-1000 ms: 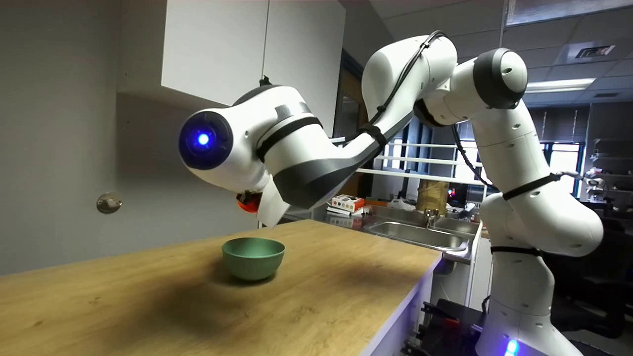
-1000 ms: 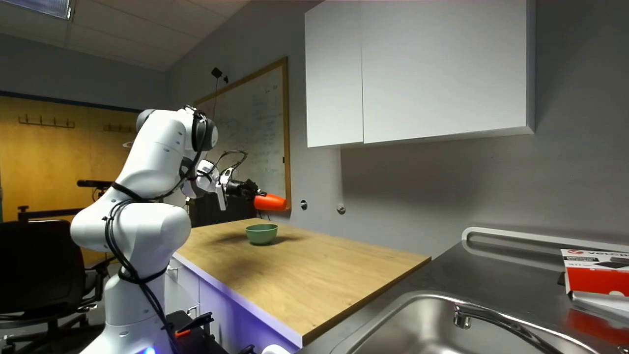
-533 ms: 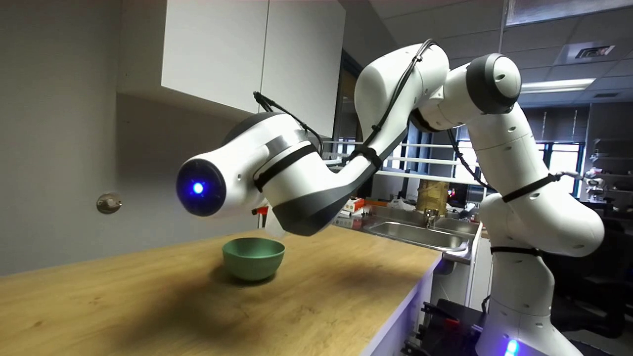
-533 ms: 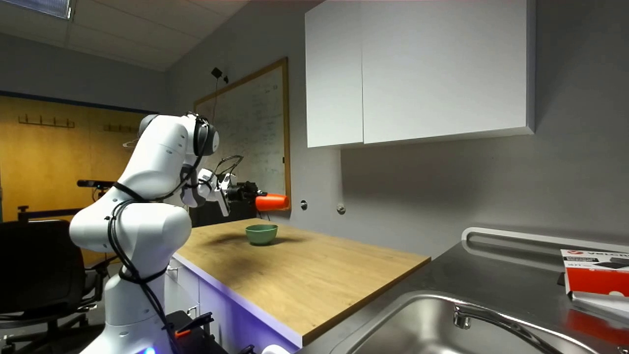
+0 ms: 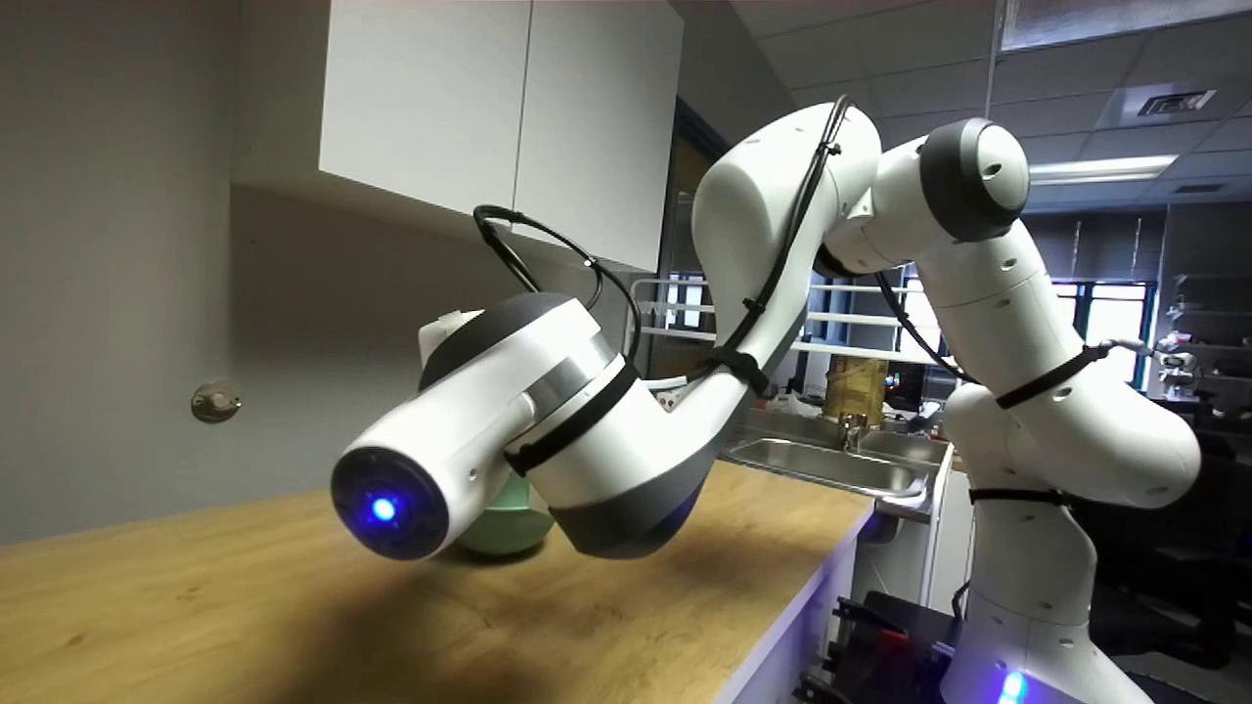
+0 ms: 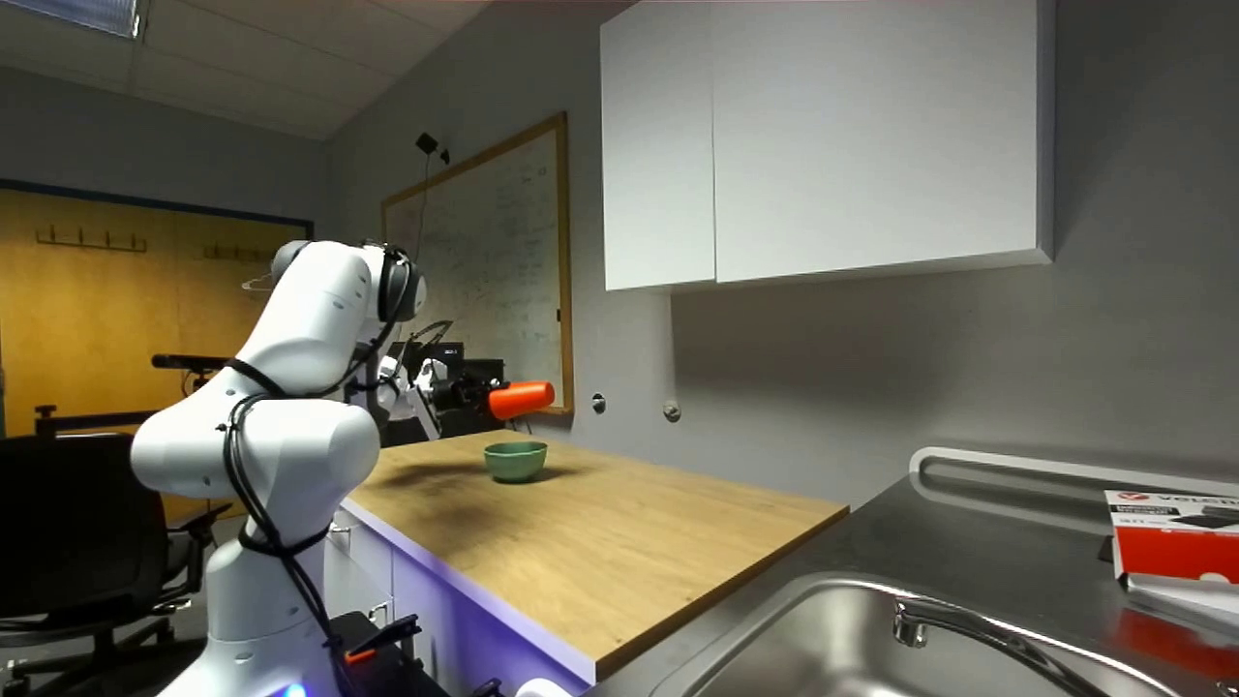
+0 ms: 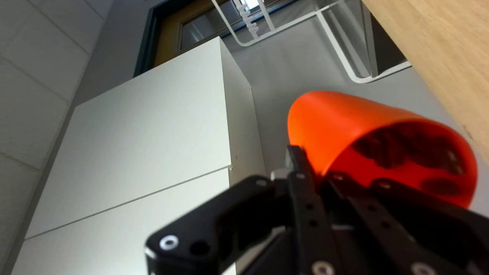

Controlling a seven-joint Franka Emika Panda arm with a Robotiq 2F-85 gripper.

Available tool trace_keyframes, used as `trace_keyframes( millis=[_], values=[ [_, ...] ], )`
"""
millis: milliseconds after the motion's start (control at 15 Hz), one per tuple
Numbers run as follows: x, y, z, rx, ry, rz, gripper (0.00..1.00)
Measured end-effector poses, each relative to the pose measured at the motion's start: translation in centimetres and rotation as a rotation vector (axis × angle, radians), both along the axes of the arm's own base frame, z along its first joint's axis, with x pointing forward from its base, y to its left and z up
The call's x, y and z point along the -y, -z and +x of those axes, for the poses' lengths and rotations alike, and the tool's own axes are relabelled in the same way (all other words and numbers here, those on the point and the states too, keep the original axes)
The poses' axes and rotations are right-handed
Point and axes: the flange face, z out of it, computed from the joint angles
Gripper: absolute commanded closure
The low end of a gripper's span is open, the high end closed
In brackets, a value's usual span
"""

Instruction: Pour the contents of the cup into the bowl

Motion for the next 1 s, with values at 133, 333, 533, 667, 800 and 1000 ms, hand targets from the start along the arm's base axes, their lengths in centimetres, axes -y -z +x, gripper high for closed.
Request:
trace_keyframes(
  millis=[133,333,533,667,800,1000],
  values=[
    [-0.37,0.32,-0.24,0.019,-0.014,-0.028,0.99],
    [-0.55,0.48,-0.22,0.051,-0.025,-0.063,0.99],
    [-0.49,0.51,-0.17,0.079,-0.024,-0.091,0.99],
    [-0.39,0.56,-0.19,0.088,-0.018,-0.103,0.99],
    [-0.29,0.59,-0.22,0.093,-0.011,-0.111,0.99],
    [-0.18,0.57,-0.27,0.098,-0.002,-0.117,0.99]
  ],
)
